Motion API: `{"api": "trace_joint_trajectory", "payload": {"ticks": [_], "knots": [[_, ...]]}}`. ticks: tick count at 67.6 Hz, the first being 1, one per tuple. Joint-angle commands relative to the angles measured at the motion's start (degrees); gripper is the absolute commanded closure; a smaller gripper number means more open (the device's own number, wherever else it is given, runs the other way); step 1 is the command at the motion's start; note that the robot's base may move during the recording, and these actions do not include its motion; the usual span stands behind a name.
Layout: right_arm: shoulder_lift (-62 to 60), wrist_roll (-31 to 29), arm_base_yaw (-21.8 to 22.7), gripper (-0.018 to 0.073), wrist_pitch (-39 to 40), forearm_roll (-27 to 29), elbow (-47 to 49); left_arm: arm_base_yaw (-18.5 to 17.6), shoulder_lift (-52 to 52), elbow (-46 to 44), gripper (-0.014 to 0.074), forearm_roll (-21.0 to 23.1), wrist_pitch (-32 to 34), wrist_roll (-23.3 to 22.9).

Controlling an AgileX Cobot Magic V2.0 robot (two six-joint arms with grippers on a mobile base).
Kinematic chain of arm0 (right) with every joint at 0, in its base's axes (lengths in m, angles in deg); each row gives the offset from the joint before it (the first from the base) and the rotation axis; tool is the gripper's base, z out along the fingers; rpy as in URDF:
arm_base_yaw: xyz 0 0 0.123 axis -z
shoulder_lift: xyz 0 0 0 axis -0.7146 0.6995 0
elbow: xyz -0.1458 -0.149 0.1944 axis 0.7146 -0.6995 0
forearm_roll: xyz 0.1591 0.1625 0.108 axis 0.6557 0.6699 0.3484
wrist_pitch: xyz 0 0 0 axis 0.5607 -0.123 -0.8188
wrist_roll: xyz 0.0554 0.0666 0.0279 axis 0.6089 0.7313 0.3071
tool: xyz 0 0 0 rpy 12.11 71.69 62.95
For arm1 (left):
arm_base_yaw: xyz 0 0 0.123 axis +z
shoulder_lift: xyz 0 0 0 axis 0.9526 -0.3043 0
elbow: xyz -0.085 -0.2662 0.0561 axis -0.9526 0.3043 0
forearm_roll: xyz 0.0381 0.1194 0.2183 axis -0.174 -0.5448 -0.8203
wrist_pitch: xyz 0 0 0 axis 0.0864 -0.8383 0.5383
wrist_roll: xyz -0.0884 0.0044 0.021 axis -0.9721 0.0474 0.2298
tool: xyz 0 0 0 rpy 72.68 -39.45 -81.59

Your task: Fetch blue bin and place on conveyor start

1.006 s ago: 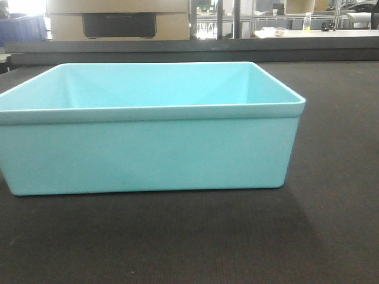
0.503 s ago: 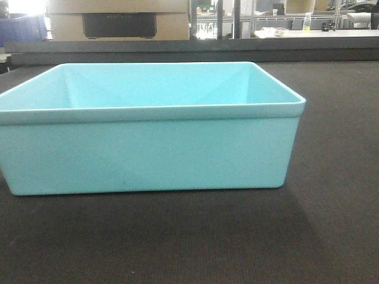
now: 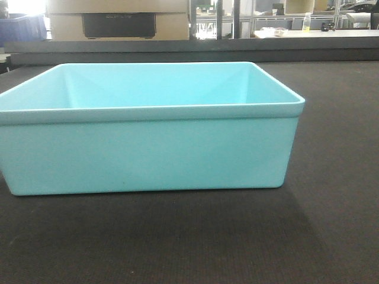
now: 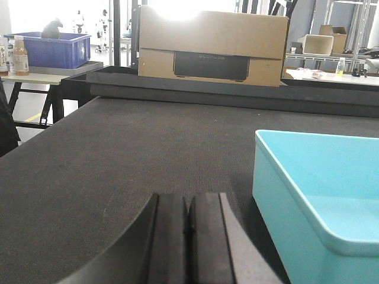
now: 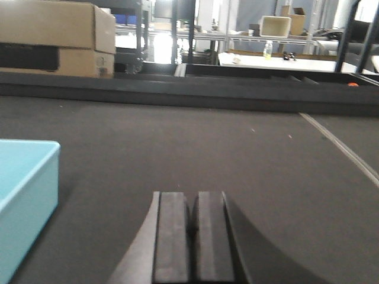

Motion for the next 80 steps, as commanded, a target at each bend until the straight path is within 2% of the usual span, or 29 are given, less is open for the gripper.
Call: {"api": "trace_joint_trajectory", "payload": {"ticks": [1,8,80], "knots": [[-4.1,-0.9,0.9,0.0721,3.5,0.7,-4.6,0.2,0.4,-0.1,0.0707,0.3,1.1,0.0],[-9.1,-0.9,0.9,0.0721,4.8,0.9,-10.0,0.2,0.4,-0.1,0.0707,0.3,1.1,0.0],[-9.1,-0.9,0.9,0.0721,3.8,0.7,-10.0,0.2,0.4,-0.1,0.0707,0.3,1.1,0.0]]}}
